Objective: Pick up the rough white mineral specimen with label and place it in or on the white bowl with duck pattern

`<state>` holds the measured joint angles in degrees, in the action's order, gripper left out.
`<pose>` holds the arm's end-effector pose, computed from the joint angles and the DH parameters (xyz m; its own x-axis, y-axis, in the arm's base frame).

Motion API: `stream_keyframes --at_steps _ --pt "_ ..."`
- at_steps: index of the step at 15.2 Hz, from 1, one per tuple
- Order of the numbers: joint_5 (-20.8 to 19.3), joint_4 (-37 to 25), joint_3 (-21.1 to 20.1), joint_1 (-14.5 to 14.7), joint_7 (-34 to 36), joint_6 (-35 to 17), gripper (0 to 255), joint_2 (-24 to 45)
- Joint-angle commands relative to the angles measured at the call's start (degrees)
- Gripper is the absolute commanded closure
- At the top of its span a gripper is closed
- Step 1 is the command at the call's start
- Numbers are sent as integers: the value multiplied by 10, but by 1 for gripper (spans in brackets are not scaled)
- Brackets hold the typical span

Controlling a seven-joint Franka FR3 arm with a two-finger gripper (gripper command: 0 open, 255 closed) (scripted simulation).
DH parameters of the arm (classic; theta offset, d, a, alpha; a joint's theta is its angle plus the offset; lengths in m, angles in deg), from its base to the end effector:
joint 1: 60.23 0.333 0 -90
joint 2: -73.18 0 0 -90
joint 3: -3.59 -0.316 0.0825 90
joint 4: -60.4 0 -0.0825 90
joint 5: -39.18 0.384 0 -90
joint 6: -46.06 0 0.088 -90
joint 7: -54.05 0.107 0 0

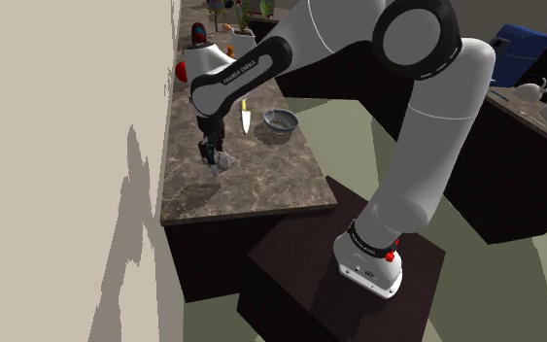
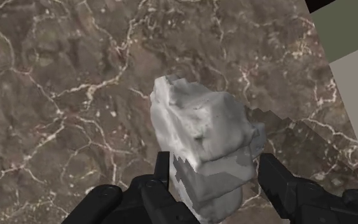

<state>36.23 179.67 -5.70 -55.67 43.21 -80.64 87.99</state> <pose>0.5517 0.1328 0.2940 0.8880 0.4436 -0.1214 0.4437 -0.8958 -0.0275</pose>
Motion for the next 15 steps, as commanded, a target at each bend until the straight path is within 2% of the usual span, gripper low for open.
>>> stream_keyframes --at_steps 1,15 --pt "2 -5 -1 0 -1 14 255 -9" --pt "15 -46 -4 -3 -10 111 255 -66"
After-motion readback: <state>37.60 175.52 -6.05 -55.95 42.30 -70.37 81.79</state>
